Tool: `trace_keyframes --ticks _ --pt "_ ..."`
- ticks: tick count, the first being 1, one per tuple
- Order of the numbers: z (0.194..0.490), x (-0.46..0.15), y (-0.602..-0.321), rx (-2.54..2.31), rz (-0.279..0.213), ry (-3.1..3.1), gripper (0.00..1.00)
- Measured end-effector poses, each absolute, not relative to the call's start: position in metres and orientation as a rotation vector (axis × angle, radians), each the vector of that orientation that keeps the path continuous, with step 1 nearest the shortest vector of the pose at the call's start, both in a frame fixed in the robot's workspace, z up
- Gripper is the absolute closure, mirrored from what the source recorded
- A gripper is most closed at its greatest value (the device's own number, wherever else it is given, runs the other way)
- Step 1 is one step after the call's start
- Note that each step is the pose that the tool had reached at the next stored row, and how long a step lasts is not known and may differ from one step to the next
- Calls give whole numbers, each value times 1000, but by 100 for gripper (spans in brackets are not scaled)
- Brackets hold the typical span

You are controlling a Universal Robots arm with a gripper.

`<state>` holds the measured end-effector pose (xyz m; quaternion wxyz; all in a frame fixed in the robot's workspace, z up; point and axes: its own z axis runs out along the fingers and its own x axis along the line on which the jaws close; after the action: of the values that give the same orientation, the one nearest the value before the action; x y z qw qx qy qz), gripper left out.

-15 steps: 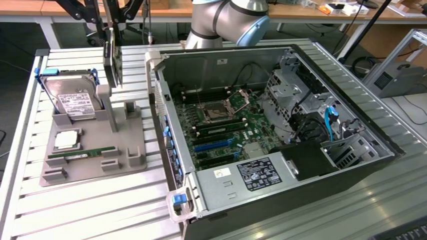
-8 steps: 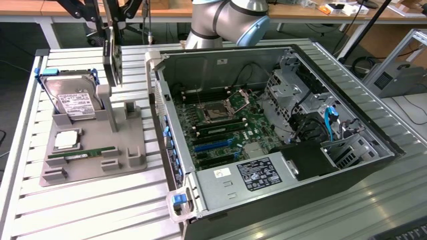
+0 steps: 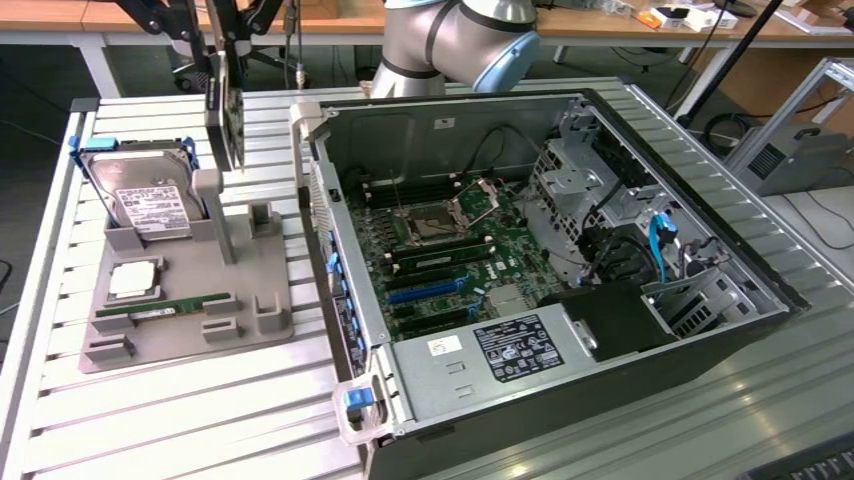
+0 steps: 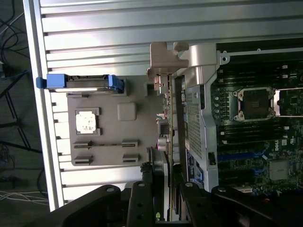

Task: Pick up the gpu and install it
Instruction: 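Pick up the gpu and move the gpu toward the slot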

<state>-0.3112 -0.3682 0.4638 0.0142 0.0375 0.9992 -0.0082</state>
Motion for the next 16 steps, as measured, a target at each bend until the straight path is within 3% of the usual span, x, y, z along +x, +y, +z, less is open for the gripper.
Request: trace_keyframes --ticks 16 --pt "468 -311 -368 117 -25 3111 73"
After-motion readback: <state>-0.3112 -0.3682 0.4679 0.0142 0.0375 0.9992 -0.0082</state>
